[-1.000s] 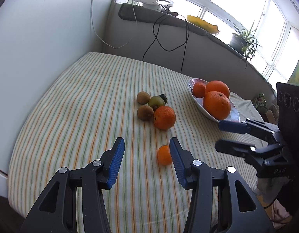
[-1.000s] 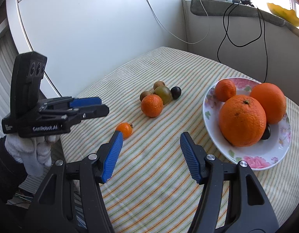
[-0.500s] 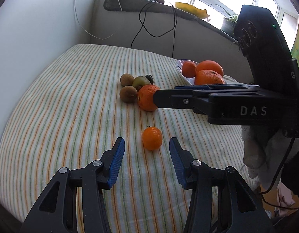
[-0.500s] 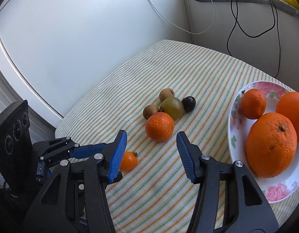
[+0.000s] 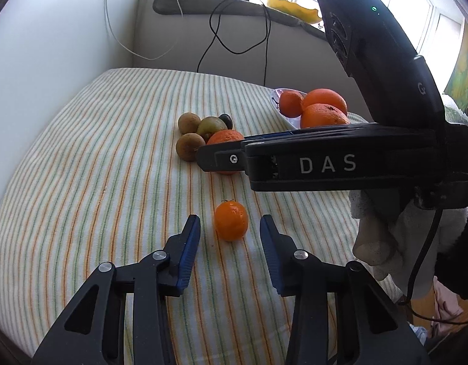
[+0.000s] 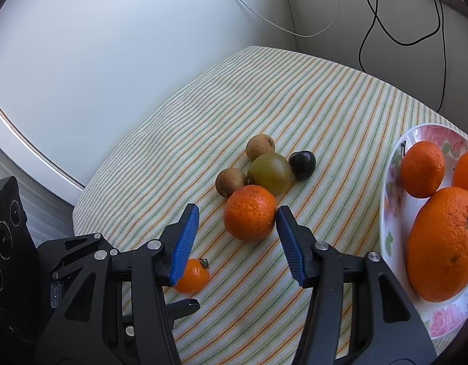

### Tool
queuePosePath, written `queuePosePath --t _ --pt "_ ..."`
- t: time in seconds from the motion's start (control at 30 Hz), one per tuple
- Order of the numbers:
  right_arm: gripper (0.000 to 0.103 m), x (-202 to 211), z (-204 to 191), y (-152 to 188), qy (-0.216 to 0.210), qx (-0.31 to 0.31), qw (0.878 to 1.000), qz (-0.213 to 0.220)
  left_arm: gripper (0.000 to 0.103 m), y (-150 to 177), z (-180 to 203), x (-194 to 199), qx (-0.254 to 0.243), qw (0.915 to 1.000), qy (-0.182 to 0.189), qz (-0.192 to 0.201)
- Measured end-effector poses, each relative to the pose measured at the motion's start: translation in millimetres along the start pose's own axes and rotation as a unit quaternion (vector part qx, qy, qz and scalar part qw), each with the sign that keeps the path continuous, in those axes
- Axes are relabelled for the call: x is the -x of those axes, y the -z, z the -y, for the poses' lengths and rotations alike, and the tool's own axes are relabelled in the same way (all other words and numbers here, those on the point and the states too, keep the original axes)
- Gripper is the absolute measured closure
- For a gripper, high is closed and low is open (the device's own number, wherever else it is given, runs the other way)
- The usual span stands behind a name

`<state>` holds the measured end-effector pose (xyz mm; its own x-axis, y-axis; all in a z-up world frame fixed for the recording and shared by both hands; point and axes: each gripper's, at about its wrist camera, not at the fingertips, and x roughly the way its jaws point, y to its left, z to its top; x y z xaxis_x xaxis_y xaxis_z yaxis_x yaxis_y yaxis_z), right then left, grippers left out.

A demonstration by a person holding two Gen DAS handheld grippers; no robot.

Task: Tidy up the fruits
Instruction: 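Close the left gripper on a small tangerine while the right gripper grasps a mandarin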

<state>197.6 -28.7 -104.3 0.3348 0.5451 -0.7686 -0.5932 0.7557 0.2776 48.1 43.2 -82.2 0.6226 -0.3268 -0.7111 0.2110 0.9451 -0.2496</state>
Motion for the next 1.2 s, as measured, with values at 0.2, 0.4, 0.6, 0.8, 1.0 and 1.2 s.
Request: queuePosePath --t 0.2,0.4,0.6,0.8,1.0,1.2 --pt "0.06 0.3 4.4 -1.0 0.008 -0.005 1.0 -0.007 0.071 2.3 0.9 -4.7 -0.003 1.0 0.001 -0.002" --pt "0.065 -2.1 6.7 -1.6 0.011 -0.004 1.0 -0.013 0.081 2.7 -2.9 -5.6 -0.001 1.0 0.003 0.0" --pt "0.065 0.5 7.0 -0.9 0.01 -0.007 1.0 -0.01 0.081 2.4 -4.3 -5.9 0.003 1.0 0.006 0.002" --pt "0.066 10.5 6.0 0.5 0.001 -0.008 1.0 0.001 0.081 2.3 -3.7 -4.8 0.006 1.0 0.007 0.004" --pt "0.066 18.8 5.5 2.7 -0.005 -0.01 1.0 0.009 0.081 1.0 -3.7 -1.1 0.01 0.9999 0.008 0.009" --pt "0.066 37.0 8.4 4.9 -0.012 -0.015 1.0 0.024 0.081 -3.5 0.6 4.1 0.007 0.9998 0.01 0.017"
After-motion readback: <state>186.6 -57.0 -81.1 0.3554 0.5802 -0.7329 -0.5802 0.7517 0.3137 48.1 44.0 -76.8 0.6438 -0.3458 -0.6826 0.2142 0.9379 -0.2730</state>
